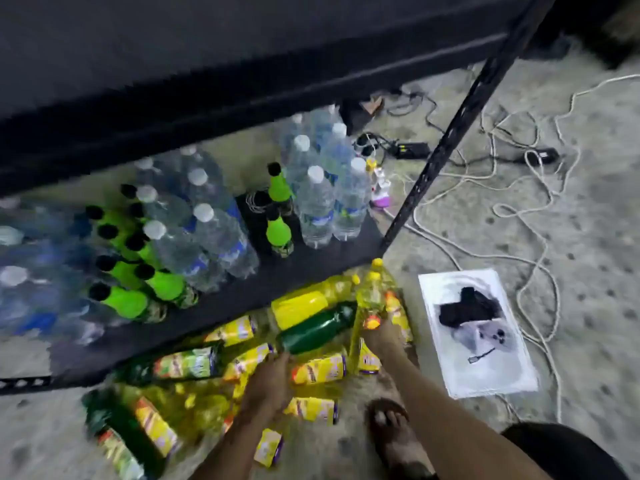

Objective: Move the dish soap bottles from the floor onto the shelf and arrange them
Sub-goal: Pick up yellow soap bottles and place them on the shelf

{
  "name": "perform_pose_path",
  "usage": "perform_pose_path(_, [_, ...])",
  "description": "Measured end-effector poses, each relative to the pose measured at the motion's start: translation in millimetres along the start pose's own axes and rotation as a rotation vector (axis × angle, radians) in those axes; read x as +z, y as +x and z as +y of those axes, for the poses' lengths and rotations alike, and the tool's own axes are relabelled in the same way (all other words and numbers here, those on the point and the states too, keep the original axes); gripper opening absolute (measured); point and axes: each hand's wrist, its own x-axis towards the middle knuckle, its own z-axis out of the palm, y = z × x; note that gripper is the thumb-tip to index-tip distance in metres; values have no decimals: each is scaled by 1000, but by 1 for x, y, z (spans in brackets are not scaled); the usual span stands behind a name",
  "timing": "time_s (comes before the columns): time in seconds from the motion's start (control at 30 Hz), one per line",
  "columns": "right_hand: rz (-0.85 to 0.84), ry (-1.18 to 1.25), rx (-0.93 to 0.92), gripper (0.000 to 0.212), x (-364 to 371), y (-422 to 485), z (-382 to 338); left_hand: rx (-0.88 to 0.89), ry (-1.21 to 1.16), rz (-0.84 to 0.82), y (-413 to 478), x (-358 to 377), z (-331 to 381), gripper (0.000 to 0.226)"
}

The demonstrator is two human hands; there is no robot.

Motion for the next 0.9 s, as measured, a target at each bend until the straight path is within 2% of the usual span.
perform_pose_path(0.13, [54, 40, 62, 81, 32, 70, 12, 168, 362, -52, 66, 47, 5, 77])
perform_pose_path(0.23, [124, 42, 63, 95, 58, 104, 21, 147, 495, -22, 88, 83, 6, 92])
perform_pose_path(0.3, [200, 53, 71, 102, 68, 113, 18, 132, 529, 38, 96, 95, 6, 94])
perform_pose_path(0.37, [240, 63, 94, 106, 73, 115, 15, 124, 546, 30, 102, 97, 8, 96])
perform_pose_path(0.5, [204, 117, 77, 100, 61, 111, 17, 105, 622, 10, 101, 87, 12, 84])
perform_pose_path(0.67, [268, 177, -194, 97, 38, 70, 13, 114, 629, 76, 71, 56, 8, 83])
perform_pose_path(0.83, [349, 302, -509, 73, 9, 5, -4, 152, 674, 74, 12, -27, 18, 79])
perform_pose_path(0.9, [368, 378, -615, 68, -18, -28, -17, 194, 723, 110, -26, -71, 27, 66])
